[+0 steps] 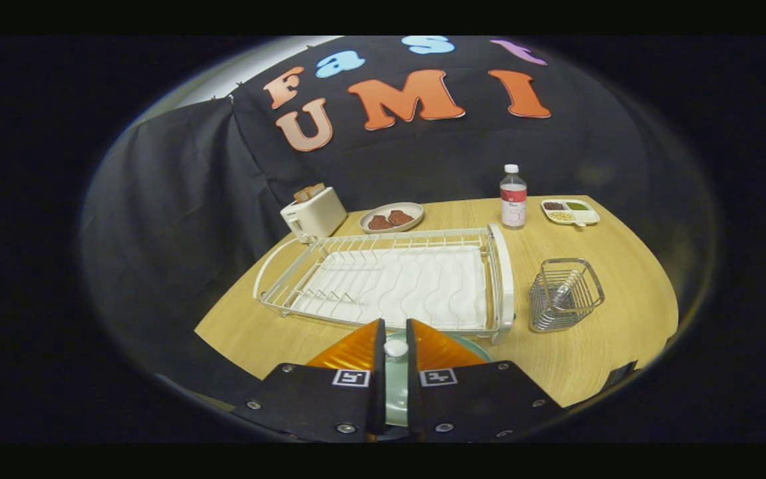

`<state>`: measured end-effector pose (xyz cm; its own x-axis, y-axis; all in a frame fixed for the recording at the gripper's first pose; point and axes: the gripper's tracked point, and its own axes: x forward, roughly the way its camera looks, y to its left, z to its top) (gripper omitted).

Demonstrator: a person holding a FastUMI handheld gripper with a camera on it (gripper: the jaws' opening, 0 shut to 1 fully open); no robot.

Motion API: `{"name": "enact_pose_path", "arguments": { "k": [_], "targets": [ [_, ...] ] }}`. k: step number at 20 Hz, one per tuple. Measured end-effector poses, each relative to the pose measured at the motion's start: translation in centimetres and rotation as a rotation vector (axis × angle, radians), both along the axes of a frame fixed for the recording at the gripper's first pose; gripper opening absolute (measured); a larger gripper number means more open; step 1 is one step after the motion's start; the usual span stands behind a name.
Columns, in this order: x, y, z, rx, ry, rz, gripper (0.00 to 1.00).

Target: Take the plate from the dish rack, then take the spoon from the basket and place it into the plate.

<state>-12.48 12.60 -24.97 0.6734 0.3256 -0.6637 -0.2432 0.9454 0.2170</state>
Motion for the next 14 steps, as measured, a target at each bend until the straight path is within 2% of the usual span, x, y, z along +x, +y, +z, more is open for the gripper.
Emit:
{"name": "enact_pose_path", "arguments": {
  "k": [4, 7, 12, 14],
  "targets": [
    [-1.4, -1.4, -0.6, 0.033, 0.031, -0.032, 0.14],
    [-2.7, -3.0, -2.1, 0.002, 0.079, -0.038, 0.17],
    [-4.6, -4.0, -4.4, 0.012, 0.192, -0.071, 0.25],
    [-4.2, -4.4, -4.4, 0.016, 0.197, -0.093, 0.29]
  ]
}}
